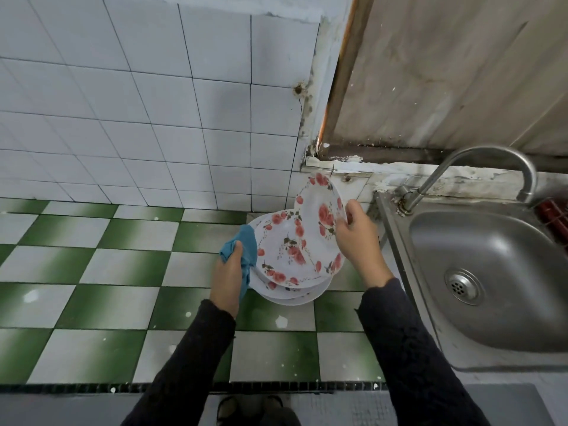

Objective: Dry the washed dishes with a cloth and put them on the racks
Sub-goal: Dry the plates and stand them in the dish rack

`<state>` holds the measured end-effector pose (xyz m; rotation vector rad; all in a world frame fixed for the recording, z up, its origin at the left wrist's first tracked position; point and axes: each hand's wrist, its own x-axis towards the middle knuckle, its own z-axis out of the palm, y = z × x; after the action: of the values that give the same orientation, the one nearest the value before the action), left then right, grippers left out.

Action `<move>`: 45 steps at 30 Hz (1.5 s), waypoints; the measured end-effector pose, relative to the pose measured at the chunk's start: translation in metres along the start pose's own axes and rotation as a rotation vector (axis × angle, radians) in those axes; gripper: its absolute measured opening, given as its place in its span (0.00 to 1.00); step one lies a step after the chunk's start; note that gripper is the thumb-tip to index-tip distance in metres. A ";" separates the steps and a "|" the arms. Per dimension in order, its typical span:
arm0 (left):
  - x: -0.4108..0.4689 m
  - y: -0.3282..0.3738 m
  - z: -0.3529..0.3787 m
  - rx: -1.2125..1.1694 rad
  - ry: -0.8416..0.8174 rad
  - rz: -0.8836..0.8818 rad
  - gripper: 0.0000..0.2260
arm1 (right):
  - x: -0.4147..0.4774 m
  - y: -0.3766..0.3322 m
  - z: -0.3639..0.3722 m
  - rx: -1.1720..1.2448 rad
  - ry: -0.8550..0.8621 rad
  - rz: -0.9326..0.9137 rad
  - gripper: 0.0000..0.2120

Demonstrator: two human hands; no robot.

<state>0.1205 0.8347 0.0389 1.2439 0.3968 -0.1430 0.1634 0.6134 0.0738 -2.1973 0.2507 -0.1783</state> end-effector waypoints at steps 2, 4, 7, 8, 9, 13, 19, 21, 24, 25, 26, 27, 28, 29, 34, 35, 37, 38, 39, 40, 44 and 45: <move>0.000 0.002 0.002 0.003 -0.001 0.014 0.14 | -0.007 -0.001 0.000 0.038 0.031 -0.011 0.05; 0.002 0.003 0.003 0.002 -0.028 0.035 0.11 | -0.016 0.001 0.001 0.086 0.082 0.000 0.04; 0.005 0.003 0.004 0.057 -0.027 0.089 0.11 | -0.029 0.005 0.004 0.218 0.139 0.088 0.02; 0.007 0.003 0.006 0.084 -0.022 0.110 0.11 | -0.033 0.006 0.006 0.309 0.158 0.138 0.02; 0.009 0.002 0.006 0.112 -0.012 0.131 0.12 | -0.038 0.007 0.009 0.423 0.173 0.199 0.02; 0.019 0.000 0.016 0.171 -0.082 0.185 0.21 | -0.053 0.001 0.018 1.057 0.177 0.417 0.05; 0.034 -0.029 0.041 0.751 -0.366 0.418 0.24 | -0.056 -0.001 0.039 1.441 0.178 0.505 0.14; 0.030 -0.041 0.047 1.158 -0.372 0.529 0.26 | -0.056 0.000 0.046 1.469 0.160 0.485 0.16; 0.021 -0.035 0.062 1.252 -0.542 0.602 0.26 | -0.054 -0.002 0.054 1.477 0.104 0.517 0.19; 0.029 -0.030 0.066 1.295 -0.600 0.614 0.26 | -0.054 -0.002 0.055 1.494 0.083 0.518 0.20; 0.039 -0.019 0.069 1.378 -0.631 0.622 0.27 | -0.054 -0.003 0.056 1.514 0.055 0.507 0.21; 0.054 -0.009 0.070 1.484 -0.625 0.625 0.27 | -0.054 -0.002 0.056 1.522 0.031 0.493 0.23; 0.070 0.002 0.068 1.577 -0.584 0.637 0.28 | -0.054 -0.003 0.055 1.518 0.013 0.478 0.24; 0.083 0.011 0.065 1.649 -0.524 0.645 0.28 | -0.053 -0.002 0.052 1.497 0.003 0.465 0.24; 0.098 0.020 0.045 1.798 -0.411 0.677 0.31 | -0.037 -0.001 0.032 1.455 -0.001 0.455 0.18; 0.088 0.015 0.044 1.756 -0.441 0.648 0.31 | -0.033 -0.003 0.030 1.459 0.003 0.449 0.19; 0.060 0.002 0.046 1.603 -0.576 0.569 0.30 | -0.028 -0.006 0.029 1.484 0.010 0.442 0.19; 0.046 -0.003 0.050 1.505 -0.639 0.551 0.29 | -0.027 -0.008 0.032 1.486 -0.001 0.449 0.20; 0.036 -0.006 0.056 1.412 -0.685 0.556 0.28 | -0.028 -0.009 0.036 1.483 -0.014 0.465 0.20; 0.033 -0.004 0.063 1.360 -0.713 0.578 0.27 | -0.030 -0.011 0.040 1.478 -0.031 0.473 0.21; 0.073 0.028 0.078 1.527 -0.570 0.645 0.29 | -0.040 -0.016 0.052 1.450 -0.120 0.437 0.22; 0.087 0.037 0.072 1.577 -0.492 0.615 0.28 | -0.041 -0.015 0.050 1.450 -0.136 0.416 0.21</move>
<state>0.2276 0.7881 0.0586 2.7104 -0.7267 -0.2304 0.1362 0.6707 0.0549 -0.6911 0.3408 0.0409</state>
